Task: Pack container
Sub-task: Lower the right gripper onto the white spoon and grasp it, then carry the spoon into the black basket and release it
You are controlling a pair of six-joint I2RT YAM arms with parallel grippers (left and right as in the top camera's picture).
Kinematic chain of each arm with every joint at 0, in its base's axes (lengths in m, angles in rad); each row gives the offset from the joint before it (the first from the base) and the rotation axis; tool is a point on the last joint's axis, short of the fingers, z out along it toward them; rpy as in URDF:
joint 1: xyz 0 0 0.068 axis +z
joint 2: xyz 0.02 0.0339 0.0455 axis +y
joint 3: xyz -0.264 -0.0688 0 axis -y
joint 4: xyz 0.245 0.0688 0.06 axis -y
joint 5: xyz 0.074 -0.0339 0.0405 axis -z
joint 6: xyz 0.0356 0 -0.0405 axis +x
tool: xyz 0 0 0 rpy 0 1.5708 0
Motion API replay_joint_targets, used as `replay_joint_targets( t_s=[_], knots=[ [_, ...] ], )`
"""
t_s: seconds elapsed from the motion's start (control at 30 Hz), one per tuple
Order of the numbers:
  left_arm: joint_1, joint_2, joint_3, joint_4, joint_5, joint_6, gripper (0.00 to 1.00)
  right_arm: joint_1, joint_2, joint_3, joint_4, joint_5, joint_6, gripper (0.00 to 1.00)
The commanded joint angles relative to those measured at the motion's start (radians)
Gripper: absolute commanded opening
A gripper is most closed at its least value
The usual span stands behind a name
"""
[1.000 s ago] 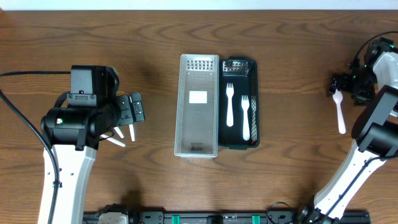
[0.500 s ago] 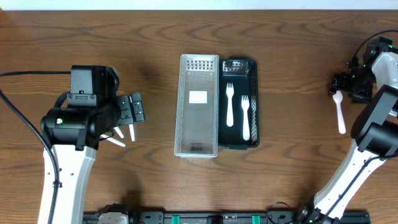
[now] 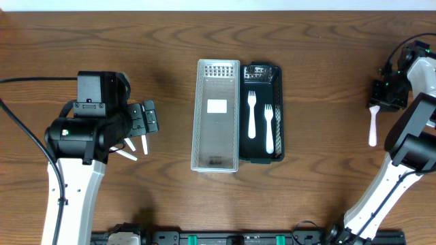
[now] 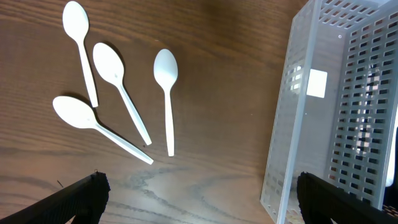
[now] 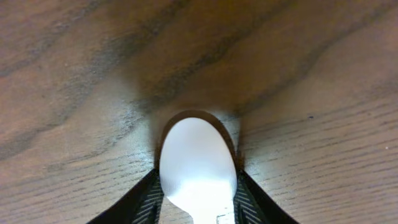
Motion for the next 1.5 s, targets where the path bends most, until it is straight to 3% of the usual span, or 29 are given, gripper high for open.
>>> replay_joint_targets(
  t_s=[0.0, 0.47, 0.83, 1.07, 1.33, 1.47],
  knots=[
    [0.005, 0.004, 0.013, -0.002, -0.001, 0.017, 0.98, 0.024, 0.02, -0.022, -0.002, -0.03, -0.002, 0.34],
    [0.005, 0.004, 0.013, -0.002, -0.001, 0.017, 0.98, 0.06, -0.007, -0.013, -0.014, -0.052, 0.009, 0.32],
    [0.005, 0.004, 0.013, -0.002, -0.001, 0.017, 0.98, 0.278, -0.38, -0.013, -0.012, -0.086, 0.084, 0.32],
    [0.005, 0.004, 0.013, -0.003, -0.001, 0.017, 0.98, 0.546, -0.504, -0.013, 0.035, -0.085, 0.268, 0.32],
    [0.005, 0.004, 0.013, -0.003, -0.001, 0.017, 0.98, 0.761, -0.438, -0.016, 0.042, 0.01, 0.551, 0.3],
    [0.005, 0.004, 0.013, -0.003, -0.001, 0.018, 0.98, 0.811, -0.36, -0.026, 0.04, 0.024, 0.605, 0.3]
  ],
)
